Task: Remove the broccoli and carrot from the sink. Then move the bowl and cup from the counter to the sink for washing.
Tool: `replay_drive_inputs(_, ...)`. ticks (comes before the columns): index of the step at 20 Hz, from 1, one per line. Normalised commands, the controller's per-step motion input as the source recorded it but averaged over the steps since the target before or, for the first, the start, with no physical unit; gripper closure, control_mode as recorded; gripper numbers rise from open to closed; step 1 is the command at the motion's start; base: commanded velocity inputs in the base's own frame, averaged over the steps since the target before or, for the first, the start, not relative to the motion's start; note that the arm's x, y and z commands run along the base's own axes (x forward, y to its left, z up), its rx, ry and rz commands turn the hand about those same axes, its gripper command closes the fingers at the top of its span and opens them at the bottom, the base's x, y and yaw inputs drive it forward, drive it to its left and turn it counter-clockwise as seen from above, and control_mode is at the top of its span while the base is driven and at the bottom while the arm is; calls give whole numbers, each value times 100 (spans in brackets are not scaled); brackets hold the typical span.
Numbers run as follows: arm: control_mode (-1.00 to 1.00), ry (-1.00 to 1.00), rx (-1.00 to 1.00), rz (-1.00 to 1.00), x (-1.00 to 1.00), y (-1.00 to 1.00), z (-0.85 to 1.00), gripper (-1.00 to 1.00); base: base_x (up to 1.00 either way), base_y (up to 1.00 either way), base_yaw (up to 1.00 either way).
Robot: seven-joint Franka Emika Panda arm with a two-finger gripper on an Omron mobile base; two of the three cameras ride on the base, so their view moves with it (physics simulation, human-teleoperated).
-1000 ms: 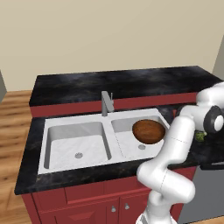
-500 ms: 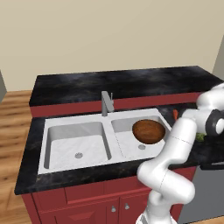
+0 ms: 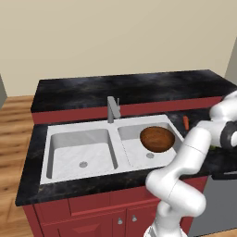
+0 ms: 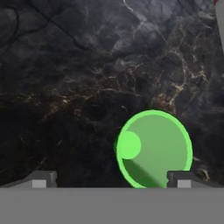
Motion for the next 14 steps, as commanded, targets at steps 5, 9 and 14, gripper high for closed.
replay_drive_inputs(5, -100, 5, 3, 1, 11, -9, -11, -100, 0, 0, 0)
replay_drive_inputs(9, -100, 4, 5, 0, 14, -4, -12, -100, 0, 0, 0)
replay_drive_inputs(14, -100, 3, 3, 0, 12, -8, -11, -100, 0, 0, 0)
